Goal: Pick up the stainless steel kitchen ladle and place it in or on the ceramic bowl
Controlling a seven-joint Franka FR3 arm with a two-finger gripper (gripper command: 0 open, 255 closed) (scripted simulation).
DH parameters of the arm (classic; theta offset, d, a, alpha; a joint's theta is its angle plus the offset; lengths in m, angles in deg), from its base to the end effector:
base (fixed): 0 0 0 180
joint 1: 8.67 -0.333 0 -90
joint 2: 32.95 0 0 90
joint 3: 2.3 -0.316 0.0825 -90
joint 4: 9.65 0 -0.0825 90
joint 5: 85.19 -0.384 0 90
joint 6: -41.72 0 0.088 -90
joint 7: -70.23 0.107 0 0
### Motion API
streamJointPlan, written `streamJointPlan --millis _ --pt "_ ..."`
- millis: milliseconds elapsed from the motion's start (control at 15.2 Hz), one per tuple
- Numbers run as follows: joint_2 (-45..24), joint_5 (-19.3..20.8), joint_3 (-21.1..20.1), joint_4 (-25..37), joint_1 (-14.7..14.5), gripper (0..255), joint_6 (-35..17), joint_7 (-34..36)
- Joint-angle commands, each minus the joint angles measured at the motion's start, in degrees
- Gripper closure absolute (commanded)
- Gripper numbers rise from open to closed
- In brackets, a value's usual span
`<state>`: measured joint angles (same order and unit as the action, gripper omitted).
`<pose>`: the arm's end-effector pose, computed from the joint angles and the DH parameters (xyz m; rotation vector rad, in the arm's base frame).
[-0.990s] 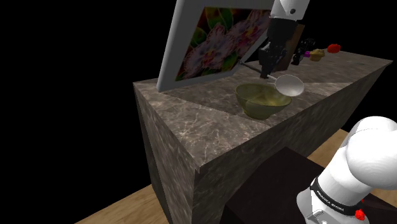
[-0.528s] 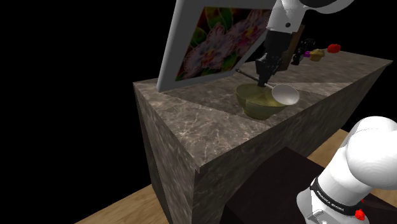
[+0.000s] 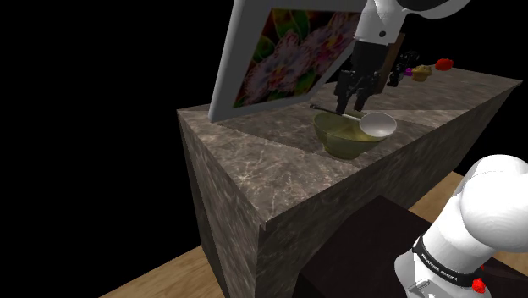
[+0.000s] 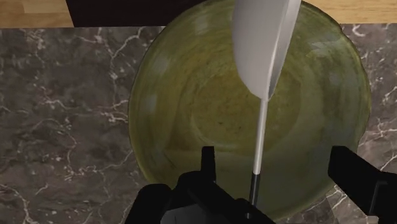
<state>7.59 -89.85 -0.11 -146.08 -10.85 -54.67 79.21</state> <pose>0.3368 0.0051 0.5635 -3.0263 0.2374 0.0008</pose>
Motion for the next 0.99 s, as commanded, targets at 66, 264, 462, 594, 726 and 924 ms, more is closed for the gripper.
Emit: streamJointPlan --millis 66,264,462,594,726,924 --pt "-0.57 0.02 0.18 -0.23 0.07 0 0.15 -0.08" --pt "-0.93 0.12 0.32 3.77 0.07 0 3.80 0.08" --pt "-1.75 0.26 0.56 7.80 0.10 0 7.01 0.10" --pt "-1.75 0.26 0.56 7.80 0.10 0 7.01 0.10" --pt "-1.75 0.26 0.56 7.80 0.10 0 7.01 0.10" --pt "-1.75 0.25 0.56 7.80 0.10 0 7.01 0.10"
